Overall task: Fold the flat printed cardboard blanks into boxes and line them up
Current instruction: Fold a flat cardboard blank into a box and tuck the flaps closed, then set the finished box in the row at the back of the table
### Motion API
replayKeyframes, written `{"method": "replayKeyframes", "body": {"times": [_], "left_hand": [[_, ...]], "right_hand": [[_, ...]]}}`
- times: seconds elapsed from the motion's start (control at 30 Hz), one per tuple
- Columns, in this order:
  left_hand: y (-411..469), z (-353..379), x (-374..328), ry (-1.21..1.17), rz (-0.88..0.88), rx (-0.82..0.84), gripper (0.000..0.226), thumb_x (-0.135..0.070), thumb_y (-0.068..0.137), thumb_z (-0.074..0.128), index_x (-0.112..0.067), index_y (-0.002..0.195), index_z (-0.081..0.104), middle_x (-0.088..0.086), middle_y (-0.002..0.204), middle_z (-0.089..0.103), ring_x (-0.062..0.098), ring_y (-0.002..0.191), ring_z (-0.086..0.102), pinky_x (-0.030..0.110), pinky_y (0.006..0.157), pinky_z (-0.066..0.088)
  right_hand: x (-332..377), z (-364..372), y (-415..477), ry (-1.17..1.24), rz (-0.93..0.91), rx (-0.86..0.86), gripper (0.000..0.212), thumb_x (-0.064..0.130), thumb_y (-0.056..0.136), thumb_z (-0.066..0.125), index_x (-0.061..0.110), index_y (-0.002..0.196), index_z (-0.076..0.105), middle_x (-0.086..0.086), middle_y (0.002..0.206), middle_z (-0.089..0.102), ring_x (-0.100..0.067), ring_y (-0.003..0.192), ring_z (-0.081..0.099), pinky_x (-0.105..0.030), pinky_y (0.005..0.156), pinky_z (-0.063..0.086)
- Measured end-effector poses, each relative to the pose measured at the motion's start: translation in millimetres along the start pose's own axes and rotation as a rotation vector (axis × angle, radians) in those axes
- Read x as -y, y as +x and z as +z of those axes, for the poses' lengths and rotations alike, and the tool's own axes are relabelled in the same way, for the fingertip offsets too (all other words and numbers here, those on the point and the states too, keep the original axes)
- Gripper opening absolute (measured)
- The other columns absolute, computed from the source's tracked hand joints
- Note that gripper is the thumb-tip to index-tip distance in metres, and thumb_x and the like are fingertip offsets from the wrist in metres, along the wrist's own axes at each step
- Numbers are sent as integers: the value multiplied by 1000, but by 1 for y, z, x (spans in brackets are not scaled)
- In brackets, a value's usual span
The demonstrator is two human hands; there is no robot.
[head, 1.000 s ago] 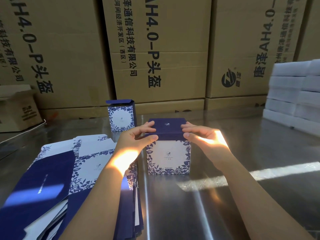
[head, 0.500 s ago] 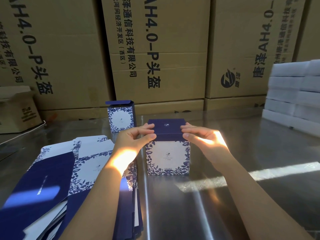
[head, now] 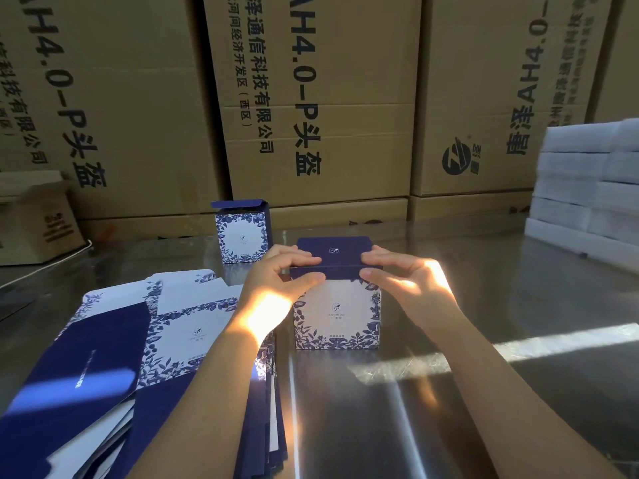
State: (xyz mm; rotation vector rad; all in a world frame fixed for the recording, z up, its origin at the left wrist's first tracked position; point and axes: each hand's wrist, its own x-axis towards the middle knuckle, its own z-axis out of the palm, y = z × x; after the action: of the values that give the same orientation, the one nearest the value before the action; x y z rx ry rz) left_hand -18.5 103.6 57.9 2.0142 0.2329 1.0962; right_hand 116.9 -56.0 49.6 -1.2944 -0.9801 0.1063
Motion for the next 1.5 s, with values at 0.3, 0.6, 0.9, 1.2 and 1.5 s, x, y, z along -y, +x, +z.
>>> {"method": "replayKeyframes", "body": {"times": [0.3, 0.6, 0.9, 1.2, 1.5], "left_hand": [[2, 2, 4, 140, 4, -4, 27, -24, 77, 76, -46, 86, 63, -29, 101, 56, -24, 94, 47, -2, 77, 35], [47, 8, 14, 535, -100, 48, 30, -27, 89, 62, -33, 118, 63, -9, 138, 51, 12, 124, 48, 27, 95, 38], [117, 6, 57, 286, -143, -28, 29, -13, 82, 71, -21, 110, 71, -1, 102, 71, 0, 76, 62, 0, 67, 40], [203, 6, 97, 770, -41, -114, 26, -26, 85, 67, -31, 111, 69, -5, 110, 69, 17, 97, 63, 27, 77, 48], [224, -11, 132, 1054, 148, -67, 30, -38, 83, 68, -31, 113, 68, 0, 103, 69, 19, 108, 52, 32, 99, 28]], "right_hand": [[-16, 13, 7, -40, -44, -97, 31, 6, 78, 75, 36, 82, 71, 7, 104, 69, 6, 106, 60, -18, 81, 53], [-37, 28, 51, -462, -65, -139, 14, 20, 86, 68, 27, 98, 66, 26, 113, 55, -6, 101, 60, -23, 88, 46], [-66, 41, 123, -538, 9, -134, 24, 16, 90, 60, 27, 111, 64, 0, 95, 70, -13, 83, 61, -18, 71, 41], [-105, 63, 209, -473, 4, -145, 24, 15, 91, 59, 24, 112, 64, 1, 102, 69, -16, 90, 63, -34, 83, 52], [-127, 84, 235, -595, -19, -83, 25, 14, 93, 54, 22, 116, 61, -5, 101, 68, -20, 88, 60, -24, 68, 40]]}}
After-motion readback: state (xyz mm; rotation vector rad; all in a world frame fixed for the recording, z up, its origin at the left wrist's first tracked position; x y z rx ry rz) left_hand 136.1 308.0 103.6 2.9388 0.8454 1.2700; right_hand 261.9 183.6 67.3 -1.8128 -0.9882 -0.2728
